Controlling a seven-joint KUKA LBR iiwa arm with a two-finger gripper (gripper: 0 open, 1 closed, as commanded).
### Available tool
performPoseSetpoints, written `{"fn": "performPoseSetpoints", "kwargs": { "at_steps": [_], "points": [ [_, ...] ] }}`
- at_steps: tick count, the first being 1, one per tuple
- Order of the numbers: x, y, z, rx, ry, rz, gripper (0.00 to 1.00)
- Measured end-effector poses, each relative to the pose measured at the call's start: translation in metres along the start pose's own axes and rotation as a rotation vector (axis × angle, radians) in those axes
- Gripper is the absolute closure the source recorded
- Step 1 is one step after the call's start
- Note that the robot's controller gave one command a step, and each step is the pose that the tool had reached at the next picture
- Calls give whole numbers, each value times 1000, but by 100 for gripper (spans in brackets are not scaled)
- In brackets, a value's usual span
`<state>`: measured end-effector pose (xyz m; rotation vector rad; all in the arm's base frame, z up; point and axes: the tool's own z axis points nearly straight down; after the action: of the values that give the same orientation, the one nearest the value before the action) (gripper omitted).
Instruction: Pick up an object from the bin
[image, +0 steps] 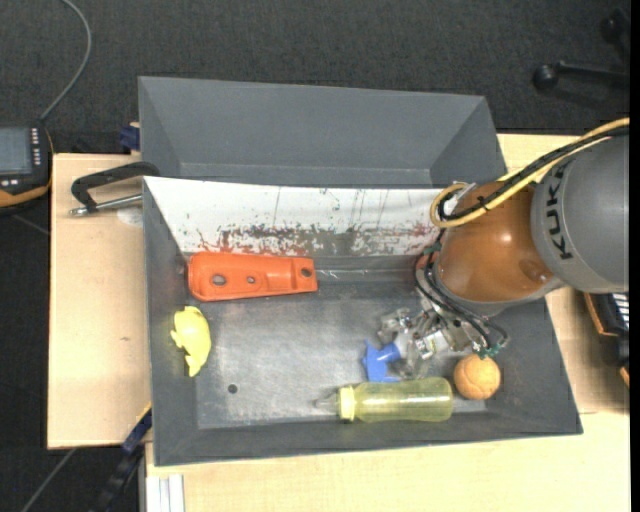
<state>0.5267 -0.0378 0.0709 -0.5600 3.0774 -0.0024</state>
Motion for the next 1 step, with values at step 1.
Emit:
{"fn": "performPoseSetpoints", "kwargs": {
  "at_steps": [1],
  "points": [
    [0,0,0,0,0,0,100]
  ]
}}
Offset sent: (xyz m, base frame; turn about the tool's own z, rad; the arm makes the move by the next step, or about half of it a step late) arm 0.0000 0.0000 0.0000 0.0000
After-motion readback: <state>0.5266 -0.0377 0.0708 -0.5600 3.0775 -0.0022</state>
